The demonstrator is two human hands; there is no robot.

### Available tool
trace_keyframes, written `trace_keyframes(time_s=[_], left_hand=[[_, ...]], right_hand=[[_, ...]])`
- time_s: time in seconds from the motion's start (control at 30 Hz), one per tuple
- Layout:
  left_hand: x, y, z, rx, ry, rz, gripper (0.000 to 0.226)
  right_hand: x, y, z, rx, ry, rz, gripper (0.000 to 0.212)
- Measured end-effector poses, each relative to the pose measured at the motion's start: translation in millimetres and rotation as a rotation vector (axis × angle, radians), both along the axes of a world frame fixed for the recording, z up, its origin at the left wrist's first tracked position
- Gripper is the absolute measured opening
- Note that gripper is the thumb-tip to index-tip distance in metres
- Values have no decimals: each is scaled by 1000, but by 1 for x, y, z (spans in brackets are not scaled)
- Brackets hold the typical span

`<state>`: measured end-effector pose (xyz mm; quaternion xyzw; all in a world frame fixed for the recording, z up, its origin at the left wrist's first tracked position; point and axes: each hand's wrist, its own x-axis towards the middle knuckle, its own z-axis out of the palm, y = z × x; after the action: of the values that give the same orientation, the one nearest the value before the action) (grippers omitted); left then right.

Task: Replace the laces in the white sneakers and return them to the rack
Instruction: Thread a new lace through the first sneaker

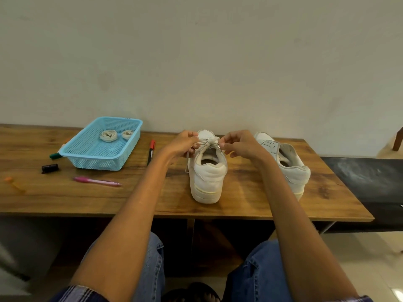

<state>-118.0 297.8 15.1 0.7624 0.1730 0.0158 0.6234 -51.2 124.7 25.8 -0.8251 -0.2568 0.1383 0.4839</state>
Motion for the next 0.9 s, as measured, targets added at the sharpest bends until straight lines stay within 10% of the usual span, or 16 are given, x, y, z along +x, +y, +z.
trace_keyframes(time_s=[0.3,0.47,0.63,0.77,0.9], left_hand=[[-3,1,8,105,-143,176,34],[-17,12,15,246,224,-61,38],[-9,13,21,-624,-313,161,13],[-4,8,2,39,-56,236,66],[-4,10,-4,211,68,178,40]], right_hand=[[-3,1,1,44,104,23,11],[-1,-1,3,41,135,57,11],[0,2,0,57,108,66,12],[0,3,-6,98,122,47,12],[3,2,-6,70,122,66,7]])
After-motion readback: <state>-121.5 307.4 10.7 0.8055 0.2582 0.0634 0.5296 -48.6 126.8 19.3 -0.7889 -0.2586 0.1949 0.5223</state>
